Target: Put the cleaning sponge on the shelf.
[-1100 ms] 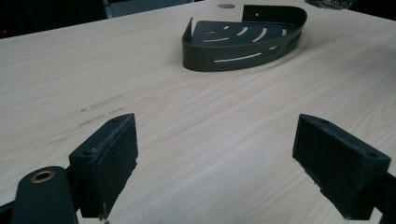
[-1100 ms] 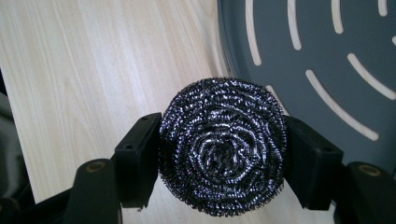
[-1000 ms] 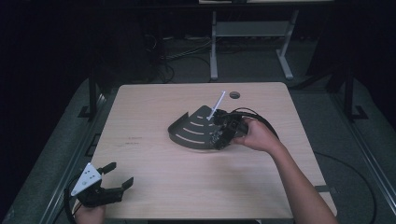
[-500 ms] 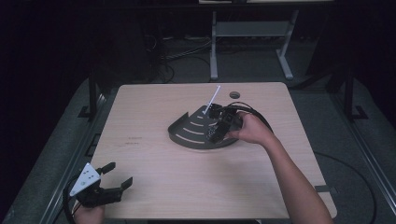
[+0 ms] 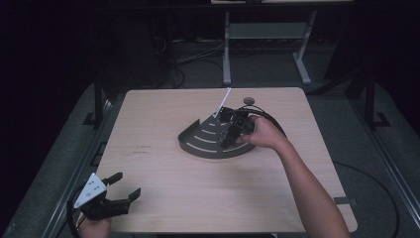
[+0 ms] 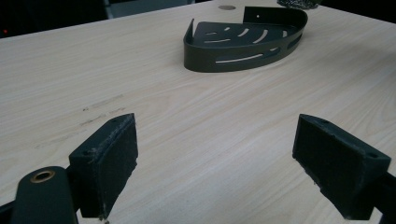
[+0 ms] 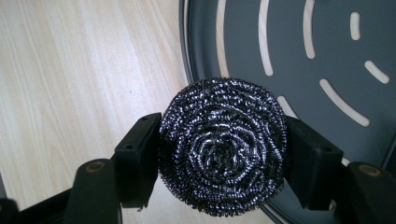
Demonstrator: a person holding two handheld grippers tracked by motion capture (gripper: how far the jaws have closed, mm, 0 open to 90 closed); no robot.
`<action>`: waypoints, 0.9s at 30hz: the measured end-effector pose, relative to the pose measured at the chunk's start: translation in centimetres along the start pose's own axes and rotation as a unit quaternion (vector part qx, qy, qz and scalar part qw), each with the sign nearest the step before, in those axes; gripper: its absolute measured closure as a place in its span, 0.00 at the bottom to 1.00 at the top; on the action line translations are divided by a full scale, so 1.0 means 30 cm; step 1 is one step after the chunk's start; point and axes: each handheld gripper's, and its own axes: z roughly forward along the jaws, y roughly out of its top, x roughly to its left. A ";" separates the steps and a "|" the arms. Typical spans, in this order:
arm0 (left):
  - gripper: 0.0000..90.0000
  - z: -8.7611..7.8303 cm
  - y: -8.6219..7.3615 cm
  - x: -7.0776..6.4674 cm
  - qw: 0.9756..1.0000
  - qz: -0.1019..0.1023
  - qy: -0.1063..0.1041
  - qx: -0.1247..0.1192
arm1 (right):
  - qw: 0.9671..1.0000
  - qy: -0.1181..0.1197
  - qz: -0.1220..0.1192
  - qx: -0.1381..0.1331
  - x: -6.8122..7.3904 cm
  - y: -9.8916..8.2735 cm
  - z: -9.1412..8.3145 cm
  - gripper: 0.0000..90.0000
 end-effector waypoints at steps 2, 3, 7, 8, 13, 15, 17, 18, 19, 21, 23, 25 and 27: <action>0.15 0.002 0.000 0.000 1.000 0.001 -0.001 0.001 | 1.000 0.002 0.004 -0.001 -0.015 0.001 0.007 0.38; 0.15 0.002 0.000 0.000 1.000 0.000 -0.001 0.001 | 1.000 0.003 0.005 -0.001 -0.021 0.002 0.010 0.38; 0.15 0.001 0.000 0.000 1.000 0.000 0.000 0.000 | 1.000 0.000 0.009 0.003 -0.036 0.006 0.014 0.37; 0.15 0.001 0.000 0.001 1.000 -0.001 0.000 0.000 | 1.000 0.000 0.011 0.003 -0.041 0.009 0.014 0.37; 0.15 0.000 0.000 0.001 1.000 -0.001 0.000 0.000 | 1.000 -0.002 0.012 0.004 -0.058 0.030 0.017 0.37; 0.15 -0.001 0.000 0.001 1.000 -0.003 0.001 -0.001 | 1.000 0.003 0.015 -0.006 -0.069 0.039 0.018 0.37; 0.15 0.000 -0.001 0.003 1.000 -0.002 0.001 -0.003 | 1.000 0.004 0.016 -0.007 -0.073 0.040 0.022 0.37; 0.15 0.000 -0.001 0.003 1.000 -0.002 0.002 -0.002 | 1.000 0.001 0.019 -0.004 -0.083 0.042 0.035 0.37; 0.15 0.000 -0.001 0.003 1.000 -0.002 0.002 -0.002 | 1.000 0.001 0.019 -0.004 -0.083 0.042 0.035 0.37; 0.15 0.000 0.000 0.001 1.000 -0.001 0.001 -0.002 | 1.000 0.001 0.023 -0.001 -0.090 0.042 0.048 0.37; 0.15 0.001 0.000 0.001 1.000 -0.001 0.000 -0.001 | 1.000 0.000 0.025 0.000 -0.097 0.043 0.060 0.37; 0.15 0.002 0.000 0.000 1.000 0.001 0.000 0.000 | 1.000 0.003 0.029 0.005 -0.106 0.047 0.073 0.37; 0.15 0.001 0.000 -0.001 1.000 0.001 0.000 0.001 | 1.000 0.001 0.031 0.005 -0.110 0.049 0.081 0.37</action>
